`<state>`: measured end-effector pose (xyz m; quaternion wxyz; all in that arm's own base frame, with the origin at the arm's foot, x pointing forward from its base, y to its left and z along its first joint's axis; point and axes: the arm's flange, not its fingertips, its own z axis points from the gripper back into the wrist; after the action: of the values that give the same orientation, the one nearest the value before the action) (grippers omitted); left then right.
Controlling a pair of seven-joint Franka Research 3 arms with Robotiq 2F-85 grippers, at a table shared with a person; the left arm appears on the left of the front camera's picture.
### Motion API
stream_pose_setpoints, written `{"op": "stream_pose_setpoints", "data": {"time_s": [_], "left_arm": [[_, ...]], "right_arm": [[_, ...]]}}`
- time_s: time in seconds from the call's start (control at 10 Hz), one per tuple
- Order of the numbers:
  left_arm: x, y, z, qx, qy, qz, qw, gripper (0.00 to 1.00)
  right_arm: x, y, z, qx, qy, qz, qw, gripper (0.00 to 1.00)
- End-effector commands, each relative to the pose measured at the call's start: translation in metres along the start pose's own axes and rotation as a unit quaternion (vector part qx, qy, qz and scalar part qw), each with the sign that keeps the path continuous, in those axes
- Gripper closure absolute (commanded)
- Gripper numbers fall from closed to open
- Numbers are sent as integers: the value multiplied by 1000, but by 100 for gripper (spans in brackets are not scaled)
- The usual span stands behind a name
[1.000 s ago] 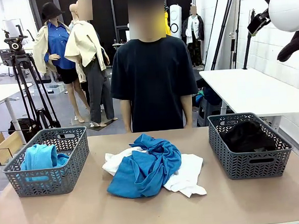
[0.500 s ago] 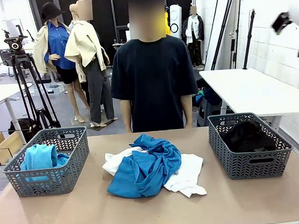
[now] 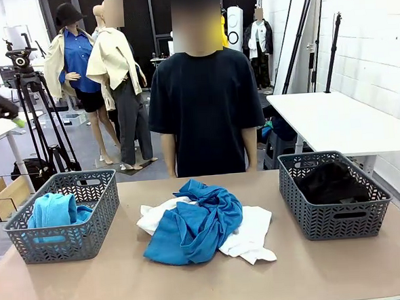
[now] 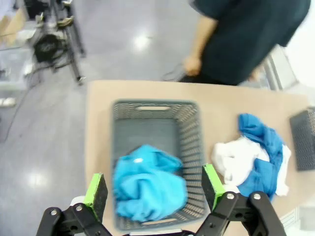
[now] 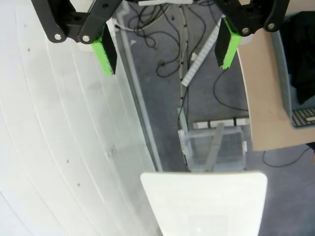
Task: Sort the tops and bottoms.
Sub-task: Lift clothes from the center of the table with your left hand.
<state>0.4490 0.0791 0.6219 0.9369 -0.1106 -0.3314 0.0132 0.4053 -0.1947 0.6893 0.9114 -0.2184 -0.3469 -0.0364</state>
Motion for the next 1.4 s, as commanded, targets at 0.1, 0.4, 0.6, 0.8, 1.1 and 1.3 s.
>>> {"op": "stream_pose_setpoints", "data": {"time_s": [0.1,0.4,0.6,0.8,1.1,1.3], "left_arm": [[-19,-54,-18,-100,47,-49,993,0],[-71,-104,-21,-165,112,-47,979,0],[-56,-110,-30,-153,101,-44,982,0],[-56,-110,-30,-153,101,-44,982,0],[-74,-146,-37,-128,92,-88,984,0],[-77,-193,-49,-148,95,-141,974,0]], "right_arm": [[-17,10,-13,-33,35,-24,999,0],[-22,30,-51,-17,66,-34,997,0],[-24,12,-39,-13,52,-25,998,0],[-24,12,-39,-13,52,-25,998,0],[-24,12,-39,-13,52,-25,998,0],[-24,12,-39,-13,52,-25,998,0]]}}
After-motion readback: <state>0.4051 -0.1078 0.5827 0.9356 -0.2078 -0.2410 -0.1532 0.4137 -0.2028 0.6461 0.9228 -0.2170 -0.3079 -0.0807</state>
